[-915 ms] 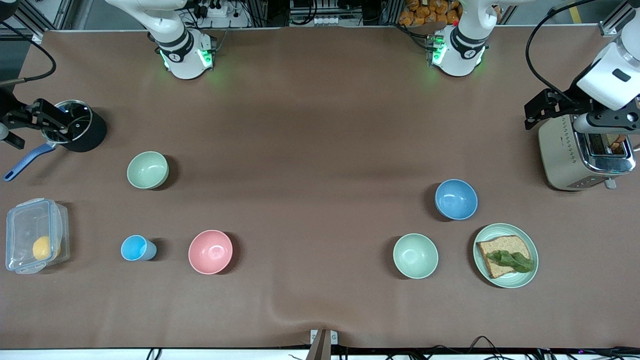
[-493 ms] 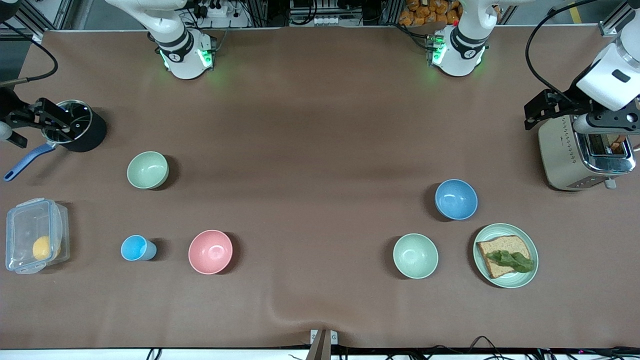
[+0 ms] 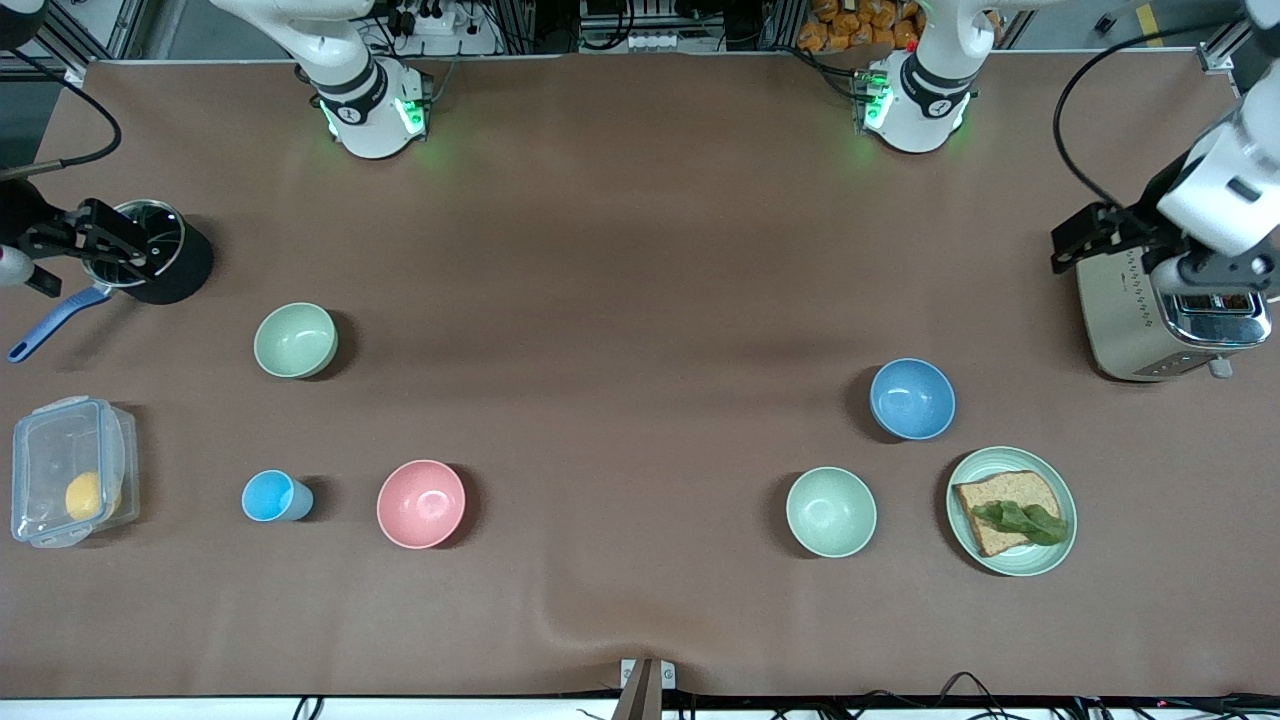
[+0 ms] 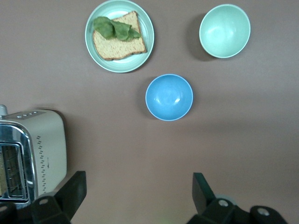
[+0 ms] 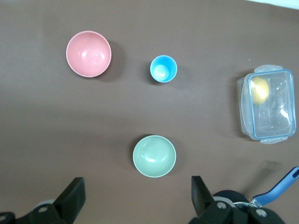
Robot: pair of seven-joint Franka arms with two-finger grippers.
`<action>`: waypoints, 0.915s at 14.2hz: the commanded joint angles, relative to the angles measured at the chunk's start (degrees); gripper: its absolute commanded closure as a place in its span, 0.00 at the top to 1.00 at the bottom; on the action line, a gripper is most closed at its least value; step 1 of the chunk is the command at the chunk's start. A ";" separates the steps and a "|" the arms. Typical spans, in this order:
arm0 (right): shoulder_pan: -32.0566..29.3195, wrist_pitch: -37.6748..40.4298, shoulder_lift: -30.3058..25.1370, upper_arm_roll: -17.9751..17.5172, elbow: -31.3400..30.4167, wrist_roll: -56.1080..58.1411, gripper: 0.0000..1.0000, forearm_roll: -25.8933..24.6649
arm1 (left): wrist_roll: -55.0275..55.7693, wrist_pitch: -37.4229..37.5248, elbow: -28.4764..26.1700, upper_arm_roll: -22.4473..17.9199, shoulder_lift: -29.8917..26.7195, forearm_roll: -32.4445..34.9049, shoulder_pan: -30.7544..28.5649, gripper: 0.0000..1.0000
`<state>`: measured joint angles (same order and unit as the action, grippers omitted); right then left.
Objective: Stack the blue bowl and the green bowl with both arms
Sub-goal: 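Reach the left gripper to the blue bowl while the right gripper reaches the green bowl, then grasp the blue bowl with the left gripper while the right gripper grasps the green bowl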
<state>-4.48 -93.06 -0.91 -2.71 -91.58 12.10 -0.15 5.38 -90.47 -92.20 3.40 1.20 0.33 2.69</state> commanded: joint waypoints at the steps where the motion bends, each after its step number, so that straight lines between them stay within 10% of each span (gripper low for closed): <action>1: -1.32 0.86 1.51 -0.81 0.70 0.11 1.00 -1.08 | 1.56 0.56 1.32 0.56 5.99 -1.12 -0.58 1.00; 13: -4.74 -6.15 8.91 -0.55 -9.21 -0.50 1.00 0.15 | 1.30 -15.42 -2.28 0.47 26.74 -1.20 -1.81 1.00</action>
<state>-8.34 -97.16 9.02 -2.44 -97.40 12.08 -0.34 6.09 -103.43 -94.45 3.50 25.59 0.31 1.91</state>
